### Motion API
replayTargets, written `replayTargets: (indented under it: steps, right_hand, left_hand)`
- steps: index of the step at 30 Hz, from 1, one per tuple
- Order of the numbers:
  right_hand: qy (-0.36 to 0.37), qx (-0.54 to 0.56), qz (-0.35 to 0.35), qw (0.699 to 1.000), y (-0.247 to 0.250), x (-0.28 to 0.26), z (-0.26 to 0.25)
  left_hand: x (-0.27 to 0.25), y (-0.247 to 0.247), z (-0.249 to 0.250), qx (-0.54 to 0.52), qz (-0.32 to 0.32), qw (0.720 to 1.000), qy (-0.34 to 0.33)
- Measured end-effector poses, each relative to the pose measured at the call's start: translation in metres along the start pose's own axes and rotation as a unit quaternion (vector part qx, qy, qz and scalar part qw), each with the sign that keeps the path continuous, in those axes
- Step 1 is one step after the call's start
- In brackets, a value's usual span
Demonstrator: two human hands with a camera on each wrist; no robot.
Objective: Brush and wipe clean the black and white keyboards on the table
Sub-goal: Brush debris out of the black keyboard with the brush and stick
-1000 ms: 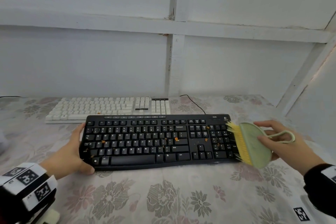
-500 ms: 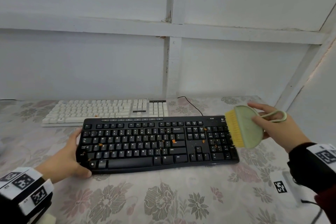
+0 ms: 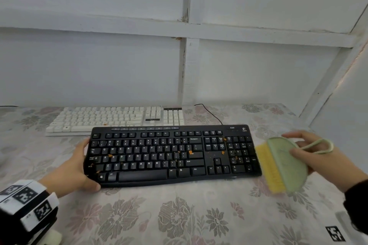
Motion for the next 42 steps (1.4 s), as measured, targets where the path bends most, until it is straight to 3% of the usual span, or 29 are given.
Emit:
replayTargets:
  steps: [4,9,14,20,27,34,42]
  right_hand:
    - [0.037,0.032,0.055,0.997,0.008,0.027,-0.018]
    - [0.034,0.020,0.029,0.999,-0.013,0.047,-0.023]
    - [0.020,-0.019,0.020,0.999,-0.018,0.029,-0.018]
    - [-0.017,-0.069,-0.038,0.997,-0.014,-0.001,-0.001]
    - [0.053,-0.016,0.042,0.998,-0.003,0.028,-0.044]
    - [0.051,-0.017,0.039,0.998,-0.038,0.046,-0.053]
    - [0.034,-0.080,-0.001,0.996,-0.040,0.019,-0.028]
  left_hand:
    - [0.000,-0.001,0.001,0.000,0.000,1.000,-0.001]
    - [-0.001,0.000,0.003,-0.005,0.001,1.000,0.000]
    - [-0.002,-0.001,0.003,0.000,0.002,1.000,0.000]
    - [-0.003,0.000,0.004,0.001,0.000,1.000,0.002]
    - [-0.002,0.000,0.003,0.019,-0.001,1.000,0.005]
    - [-0.003,0.000,0.004,0.033,0.001,0.999,0.008]
    - [-0.005,-0.002,0.007,0.041,0.001,0.999,0.004]
Point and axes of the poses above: each hand's wrist, its own x-axis towards the middle knuckle, its own y-axis out of the back of the hand, z = x × y, the point moved 4 cm from there along x, towards the middle knuckle, and after that the axes turned 2 degrees about x, right-handed, at the moved point
